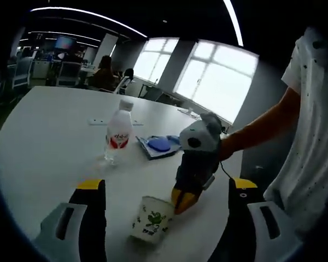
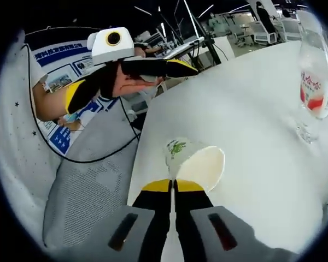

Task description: Arrange the tabletop items into an orderly group along one side of the table until the central work area is clear of visible clutter.

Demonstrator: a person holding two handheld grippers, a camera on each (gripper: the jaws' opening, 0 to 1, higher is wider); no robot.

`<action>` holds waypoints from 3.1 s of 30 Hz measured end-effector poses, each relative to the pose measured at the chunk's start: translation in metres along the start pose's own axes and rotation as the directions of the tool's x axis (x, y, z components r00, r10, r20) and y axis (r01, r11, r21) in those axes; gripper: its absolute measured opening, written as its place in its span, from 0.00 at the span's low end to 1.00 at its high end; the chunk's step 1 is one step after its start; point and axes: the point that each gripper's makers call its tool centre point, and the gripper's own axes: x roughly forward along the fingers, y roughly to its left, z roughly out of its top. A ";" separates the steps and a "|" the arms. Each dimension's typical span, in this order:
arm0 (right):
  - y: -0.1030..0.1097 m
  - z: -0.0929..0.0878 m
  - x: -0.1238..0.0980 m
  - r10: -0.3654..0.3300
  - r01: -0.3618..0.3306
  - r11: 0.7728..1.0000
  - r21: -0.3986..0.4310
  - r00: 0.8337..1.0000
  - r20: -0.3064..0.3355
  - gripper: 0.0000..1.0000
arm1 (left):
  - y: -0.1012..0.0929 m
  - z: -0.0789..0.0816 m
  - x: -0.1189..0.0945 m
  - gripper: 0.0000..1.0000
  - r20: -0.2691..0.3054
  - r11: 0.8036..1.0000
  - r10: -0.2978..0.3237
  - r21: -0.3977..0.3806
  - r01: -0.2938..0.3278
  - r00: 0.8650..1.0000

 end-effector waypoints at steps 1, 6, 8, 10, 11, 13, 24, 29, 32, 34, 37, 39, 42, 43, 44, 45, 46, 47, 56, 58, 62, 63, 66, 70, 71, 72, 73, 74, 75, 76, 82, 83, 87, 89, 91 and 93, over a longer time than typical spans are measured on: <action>0.003 -0.001 -0.001 0.007 -0.007 1.000 -0.008 1.000 -0.002 0.00 | 0.000 0.000 0.001 0.96 0.000 1.000 0.000 0.000 0.000 1.000; 0.010 0.003 -0.012 0.013 -0.013 1.000 -0.018 1.000 0.006 0.00 | 0.001 0.003 0.003 0.95 0.002 1.000 -0.002 0.001 0.002 1.000; 0.010 0.006 -0.018 0.003 -0.003 1.000 -0.024 1.000 0.016 0.00 | 0.001 0.004 0.004 0.95 0.004 1.000 -0.003 0.002 0.003 1.000; 0.009 0.009 -0.026 -0.008 0.008 0.999 -0.033 1.000 0.024 0.00 | 0.000 0.005 0.005 0.95 0.004 1.000 -0.005 0.004 0.005 1.000; 0.009 0.010 -0.029 -0.016 0.017 0.999 -0.037 1.000 0.026 0.00 | -0.001 0.005 0.006 0.95 0.005 1.000 -0.006 0.004 0.006 1.000; 0.007 0.012 -0.037 -0.033 0.035 0.998 -0.051 0.999 0.024 0.00 | -0.002 0.005 0.006 0.95 0.007 1.000 -0.009 0.005 0.009 1.000; -0.020 0.026 -0.096 -0.180 0.176 0.973 -0.147 0.983 -0.015 0.00 | -0.007 0.005 0.011 0.95 0.011 1.000 -0.023 0.006 0.023 1.000; -0.037 0.032 -0.121 -0.250 0.229 0.949 -0.217 0.965 -0.076 0.00 | -0.008 0.006 0.011 0.94 0.018 1.000 -0.024 0.008 0.024 1.000; -0.048 0.038 -0.134 -0.286 0.253 0.935 -0.247 0.952 -0.106 0.00 | -0.008 0.007 0.011 0.94 0.021 1.000 -0.026 0.008 0.026 0.999; -0.060 0.040 -0.143 -0.326 0.275 0.914 -0.299 0.935 -0.137 0.00 | -0.008 0.007 0.011 0.94 0.021 1.000 -0.026 0.009 0.026 0.999; -0.071 0.042 -0.151 -0.367 0.290 0.891 -0.349 0.913 -0.179 0.00 | -0.007 0.006 0.010 0.94 0.023 1.000 -0.023 0.006 0.023 0.999; -0.080 0.041 -0.157 -0.404 0.282 0.860 -0.424 0.886 -0.230 0.00 | -0.007 0.007 0.010 0.94 0.026 1.000 -0.021 0.004 0.021 0.999; -0.093 0.040 -0.161 -0.455 0.274 0.821 -0.501 0.844 -0.284 0.00 | -0.006 0.006 0.009 0.93 0.026 1.000 -0.019 0.002 0.019 0.999; -0.097 0.039 -0.163 -0.472 0.269 0.808 -0.525 0.828 -0.302 0.00 | -0.006 0.006 0.009 0.93 0.027 1.000 -0.019 0.002 0.019 0.999; -0.103 0.037 -0.165 -0.499 0.254 0.784 -0.566 0.801 -0.331 0.00 | -0.005 0.007 0.009 0.93 0.030 1.000 -0.019 0.000 0.019 0.999; -0.107 0.036 -0.166 -0.514 0.240 0.766 -0.597 0.786 -0.343 0.00 | -0.005 0.007 0.009 0.93 0.031 1.000 -0.020 -0.001 0.020 0.999; -0.112 0.035 -0.166 -0.530 0.226 0.748 -0.623 0.769 -0.357 0.00 | -0.005 0.007 0.009 0.93 0.031 1.000 -0.019 -0.002 0.019 0.999; -0.116 0.035 -0.166 -0.540 0.214 0.736 -0.642 0.757 -0.367 0.00 | -0.005 0.006 0.009 0.93 0.030 1.000 -0.018 -0.002 0.018 0.999; -0.143 0.030 -0.160 -0.618 0.100 0.632 -0.769 0.663 -0.422 0.00 | -0.002 0.005 0.009 0.92 0.029 1.000 -0.017 -0.010 0.017 0.999; -0.149 0.029 -0.159 -0.628 0.076 0.616 -0.784 0.649 -0.430 0.00 | -0.001 0.004 0.009 0.92 0.031 1.000 -0.016 -0.014 0.016 0.999; -0.157 0.029 -0.158 -0.644 0.030 0.586 -0.809 0.623 -0.444 0.00 | 0.001 0.004 0.008 0.92 0.031 1.000 -0.013 -0.018 0.014 0.999; -0.158 0.029 -0.158 -0.644 0.023 0.587 -0.809 0.620 -0.449 0.00 | 0.001 0.003 0.009 0.92 0.031 1.000 -0.013 -0.019 0.013 0.999; -0.163 0.029 -0.157 -0.653 -0.001 0.568 -0.823 0.608 -0.452 0.00 | 0.002 0.003 0.009 0.92 0.032 1.000 -0.013 -0.022 0.014 0.999; -0.167 0.029 -0.157 -0.668 -0.041 0.542 -0.839 0.586 -0.460 0.00 | 0.003 0.002 0.009 0.91 0.034 1.000 -0.013 -0.026 0.014 0.999; -0.167 0.027 -0.156 -0.666 -0.046 0.545 -0.837 0.583 -0.466 0.00 | 0.003 0.002 0.009 0.91 0.034 1.000 -0.013 -0.026 0.014 0.999; -0.168 0.026 -0.155 -0.668 -0.056 0.538 -0.841 0.580 -0.466 0.00 | 0.003 0.002 0.009 0.91 0.035 1.000 -0.011 -0.027 0.012 0.999; -0.169 0.026 -0.155 -0.673 -0.062 0.530 -0.845 0.576 -0.464 0.00 | 0.003 0.002 0.009 0.91 0.035 1.000 -0.011 -0.028 0.012 0.999; -0.169 0.026 -0.155 -0.673 -0.065 0.531 -0.845 0.573 -0.468 0.00 | 0.003 0.002 0.009 0.91 0.035 0.999 -0.012 -0.029 0.013 0.999; -0.169 0.024 -0.153 -0.671 -0.072 0.532 -0.844 0.572 -0.472 0.00 | 0.003 0.001 0.009 0.91 0.035 1.000 -0.012 -0.028 0.013 0.999; -0.169 0.024 -0.153 -0.672 -0.074 0.529 -0.845 0.572 -0.471 0.00 | 0.004 0.001 0.009 0.91 0.034 1.000 -0.012 -0.028 0.012 0.999; -0.172 0.024 -0.151 -0.682 -0.088 0.513 -0.854 0.563 -0.468 0.00 | 0.004 0.001 0.009 0.91 0.037 0.999 -0.011 -0.032 0.012 0.999; -0.172 0.023 -0.150 -0.681 -0.089 0.514 -0.853 0.562 -0.469 0.00 | 0.004 0.001 0.009 0.91 0.037 0.999 -0.011 -0.032 0.012 0.999; -0.171 0.022 -0.147 -0.675 -0.090 0.519 -0.850 0.567 -0.472 0.00 | 0.004 0.001 0.009 0.91 0.037 0.999 -0.012 -0.034 0.013 0.999; -0.169 0.022 -0.146 -0.666 -0.084 0.527 -0.845 0.578 -0.472 0.00 | 0.005 0.001 0.009 0.91 0.037 0.999 -0.011 -0.035 0.012 0.999; -0.171 0.022 -0.148 -0.674 -0.091 0.517 -0.851 0.570 -0.470 0.00 | 0.005 0.000 0.010 0.91 0.037 0.999 -0.011 -0.036 0.013 0.999; -0.171 0.022 -0.147 -0.673 -0.077 0.521 -0.850 0.576 -0.465 0.03 | 0.005 0.000 0.010 0.91 0.039 0.999 -0.012 -0.036 0.013 0.999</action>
